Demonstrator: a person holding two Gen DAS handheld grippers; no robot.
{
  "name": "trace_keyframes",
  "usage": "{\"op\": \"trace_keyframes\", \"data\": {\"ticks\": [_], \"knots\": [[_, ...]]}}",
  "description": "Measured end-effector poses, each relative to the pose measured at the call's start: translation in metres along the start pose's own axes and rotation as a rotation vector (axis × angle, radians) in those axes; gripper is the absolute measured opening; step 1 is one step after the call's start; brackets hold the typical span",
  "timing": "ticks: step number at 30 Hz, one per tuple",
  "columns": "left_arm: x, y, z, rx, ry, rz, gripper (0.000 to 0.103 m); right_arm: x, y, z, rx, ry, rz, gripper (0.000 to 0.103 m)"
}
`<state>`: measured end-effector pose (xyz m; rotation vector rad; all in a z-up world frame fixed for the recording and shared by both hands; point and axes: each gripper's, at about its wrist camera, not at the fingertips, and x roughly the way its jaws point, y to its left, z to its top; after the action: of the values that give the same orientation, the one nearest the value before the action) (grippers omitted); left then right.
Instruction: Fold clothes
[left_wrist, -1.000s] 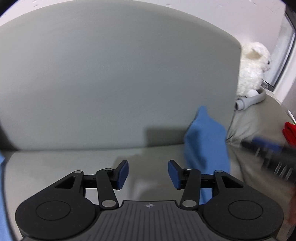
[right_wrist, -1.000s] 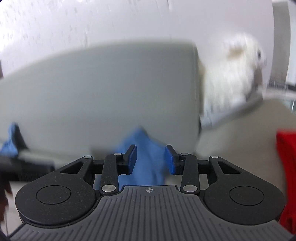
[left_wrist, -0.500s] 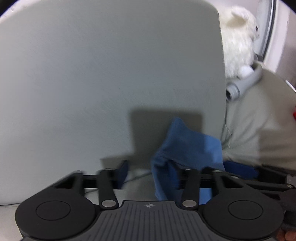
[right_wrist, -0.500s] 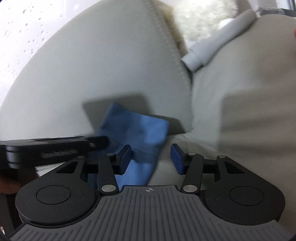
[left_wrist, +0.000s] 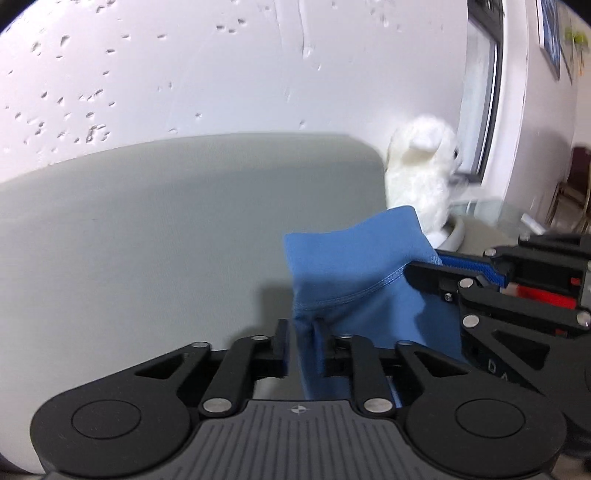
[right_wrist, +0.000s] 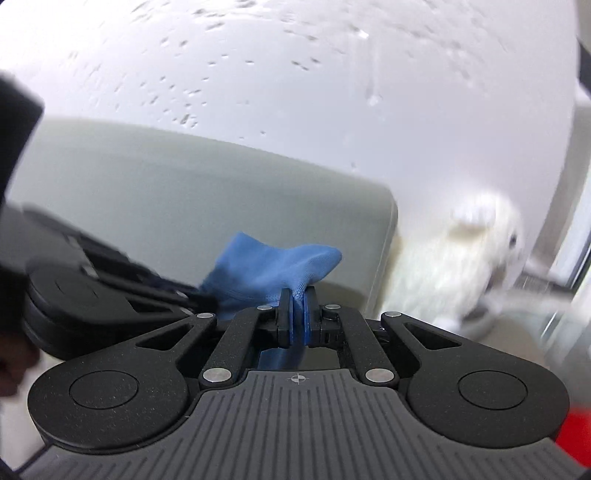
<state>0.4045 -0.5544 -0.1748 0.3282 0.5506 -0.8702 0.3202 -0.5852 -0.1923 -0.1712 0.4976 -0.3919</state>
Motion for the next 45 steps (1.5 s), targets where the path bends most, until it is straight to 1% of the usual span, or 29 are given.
{"op": "trace_keyframes", "data": {"ticks": [1,3,4,6,8,9,11,12,13,14,15,17,18,19,21,22,24,25,29,30,32,33,35,37,38,39,41,43,45], "knots": [[0.011,-0.003,-0.006,0.030,0.028,0.023,0.034,0.009,0.003,-0.005,-0.017,0.017,0.006,0.005],[0.034,-0.009,-0.018,0.090,0.090,0.071,0.050,0.027,0.008,-0.012,-0.057,0.065,0.010,0.005],[0.051,-0.014,-0.026,0.112,0.144,0.103,0.053,0.041,0.011,-0.019,-0.071,0.101,0.014,0.006],[0.066,-0.019,-0.035,0.114,0.195,0.127,0.055,0.070,0.019,-0.029,-0.090,0.171,0.002,0.012],[0.064,-0.022,-0.039,0.098,0.178,0.127,0.057,0.092,0.025,-0.044,-0.098,0.239,-0.004,0.031],[0.062,-0.023,-0.040,0.085,0.166,0.124,0.058,0.094,0.024,-0.047,-0.097,0.260,-0.009,0.034],[0.046,-0.015,-0.042,0.047,0.131,0.111,0.060,0.082,0.012,-0.050,-0.036,0.262,-0.013,0.052],[0.035,-0.010,-0.044,0.020,0.105,0.102,0.060,0.074,0.004,-0.052,0.008,0.256,-0.004,0.055],[0.025,-0.005,-0.045,-0.004,0.084,0.095,0.059,0.066,-0.004,-0.054,0.053,0.252,0.012,0.056],[0.018,-0.004,-0.047,-0.012,0.082,0.088,0.058,0.056,-0.010,-0.057,0.098,0.251,0.026,0.056],[0.002,-0.004,-0.053,-0.028,0.083,0.067,0.058,0.045,-0.015,-0.061,0.143,0.250,0.038,0.056],[-0.009,-0.012,-0.062,-0.038,0.111,0.049,0.055,0.014,-0.028,-0.072,0.263,0.261,0.079,0.056],[-0.016,-0.020,-0.071,-0.060,0.153,0.031,0.055,0.005,-0.032,-0.078,0.304,0.271,0.102,0.056],[-0.022,-0.027,-0.080,-0.080,0.190,0.014,0.055,0.000,-0.035,-0.085,0.338,0.284,0.123,0.054],[-0.025,-0.035,-0.093,-0.113,0.226,0.006,0.054,-0.012,-0.033,-0.096,0.379,0.310,0.151,0.050],[-0.026,-0.039,-0.101,-0.136,0.247,0.010,0.054,-0.016,-0.029,-0.103,0.385,0.325,0.160,0.046],[-0.026,-0.040,-0.119,-0.210,0.283,0.043,0.049,-0.016,-0.024,-0.116,0.406,0.352,0.161,0.042],[-0.027,-0.037,-0.127,-0.261,0.285,0.038,0.049,-0.013,-0.025,-0.122,0.426,0.361,0.158,0.040],[-0.031,-0.035,-0.131,-0.300,0.264,0.013,0.045,-0.001,-0.028,-0.146,0.523,0.390,0.153,0.039],[-0.031,-0.035,-0.131,-0.308,0.260,0.005,0.037,0.001,-0.030,-0.148,0.547,0.384,0.159,0.039],[-0.037,-0.030,-0.128,-0.318,0.269,-0.039,0.027,0.000,-0.032,-0.149,0.561,0.377,0.178,0.034],[-0.041,-0.031,-0.130,-0.320,0.282,-0.058,0.028,-0.001,-0.033,-0.149,0.562,0.376,0.189,0.031],[-0.048,-0.036,-0.137,-0.293,0.300,-0.043,0.028,-0.002,-0.033,-0.147,0.562,0.378,0.211,0.020],[-0.048,-0.042,-0.142,-0.264,0.304,-0.022,0.027,0.002,-0.034,-0.146,0.555,0.381,0.221,0.014],[-0.047,-0.047,-0.142,-0.237,0.308,-0.007,0.022,0.004,-0.034,-0.146,0.551,0.384,0.224,0.007],[-0.047,-0.051,-0.140,-0.207,0.316,0.005,0.015,0.005,-0.035,-0.145,0.551,0.385,0.228,0.004],[-0.049,-0.054,-0.138,-0.180,0.328,0.019,0.011,0.004,-0.036,-0.140,0.509,0.384,0.178,0.000],[-0.053,-0.053,-0.138,-0.162,0.341,0.030,0.011,0.002,-0.037,-0.135,0.456,0.380,0.114,0.000],[-0.051,-0.058,-0.137,-0.095,0.347,0.044,0.012,0.006,-0.040,-0.135,0.441,0.400,0.087,0.000]]}}
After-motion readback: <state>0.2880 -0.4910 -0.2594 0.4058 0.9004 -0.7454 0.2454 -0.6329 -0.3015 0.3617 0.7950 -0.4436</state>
